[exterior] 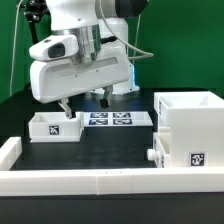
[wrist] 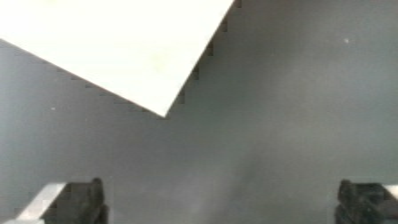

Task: Assemble drawer

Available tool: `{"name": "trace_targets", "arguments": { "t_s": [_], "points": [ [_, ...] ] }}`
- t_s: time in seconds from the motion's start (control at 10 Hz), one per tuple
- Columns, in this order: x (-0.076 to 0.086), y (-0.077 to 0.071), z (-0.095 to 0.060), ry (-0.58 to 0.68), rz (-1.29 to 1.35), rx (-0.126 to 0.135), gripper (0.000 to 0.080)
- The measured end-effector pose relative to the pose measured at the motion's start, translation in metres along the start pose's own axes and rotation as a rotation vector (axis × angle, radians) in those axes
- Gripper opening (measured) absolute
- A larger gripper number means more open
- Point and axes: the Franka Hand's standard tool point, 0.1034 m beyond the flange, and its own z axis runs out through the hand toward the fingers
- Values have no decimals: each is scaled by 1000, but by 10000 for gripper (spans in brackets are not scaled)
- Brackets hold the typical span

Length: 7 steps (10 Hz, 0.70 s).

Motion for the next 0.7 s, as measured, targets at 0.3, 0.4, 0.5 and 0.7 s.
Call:
{"name": "trace_targets", "arguments": {
  "t_s": [0.3,0.4,0.5,0.7],
  "points": [
    [0,0,0,0,160,1,649],
    [-4,1,1,1,297,-4,649],
    [-15,2,8,6,390,-17,649],
    [-31,-5,16,-14,496,-20,649]
  ]
}}
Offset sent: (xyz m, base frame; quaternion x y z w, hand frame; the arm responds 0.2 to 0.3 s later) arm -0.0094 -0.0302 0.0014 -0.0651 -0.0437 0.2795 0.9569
